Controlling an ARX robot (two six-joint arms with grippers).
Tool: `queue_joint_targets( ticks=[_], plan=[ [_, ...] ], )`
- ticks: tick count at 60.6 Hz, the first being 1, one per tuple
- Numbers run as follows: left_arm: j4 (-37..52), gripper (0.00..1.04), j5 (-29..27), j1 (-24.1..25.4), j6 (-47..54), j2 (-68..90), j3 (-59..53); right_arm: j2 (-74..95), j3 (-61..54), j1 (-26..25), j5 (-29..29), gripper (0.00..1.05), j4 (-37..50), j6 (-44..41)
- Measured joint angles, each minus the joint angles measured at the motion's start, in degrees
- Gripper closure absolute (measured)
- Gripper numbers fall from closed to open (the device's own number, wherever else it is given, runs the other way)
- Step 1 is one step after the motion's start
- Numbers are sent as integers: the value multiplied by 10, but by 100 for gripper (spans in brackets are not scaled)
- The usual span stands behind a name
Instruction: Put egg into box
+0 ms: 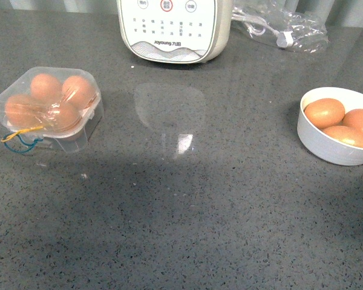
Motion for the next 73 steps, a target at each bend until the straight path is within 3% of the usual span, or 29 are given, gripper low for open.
queue_joint_targets(
  ticks=[6, 25, 73],
  plan=[
    [-31, 102, -12, -13, 2, -52, -23, 0, 0, 0, 0, 7, 0, 0],
    [-141, 101, -69, -72, 7, -202, -61, 0, 0, 0, 0, 7, 0, 0],
    [-417, 101, -71, -74, 7, -508, -65, 0, 0, 0, 0, 7, 0, 0]
  ],
)
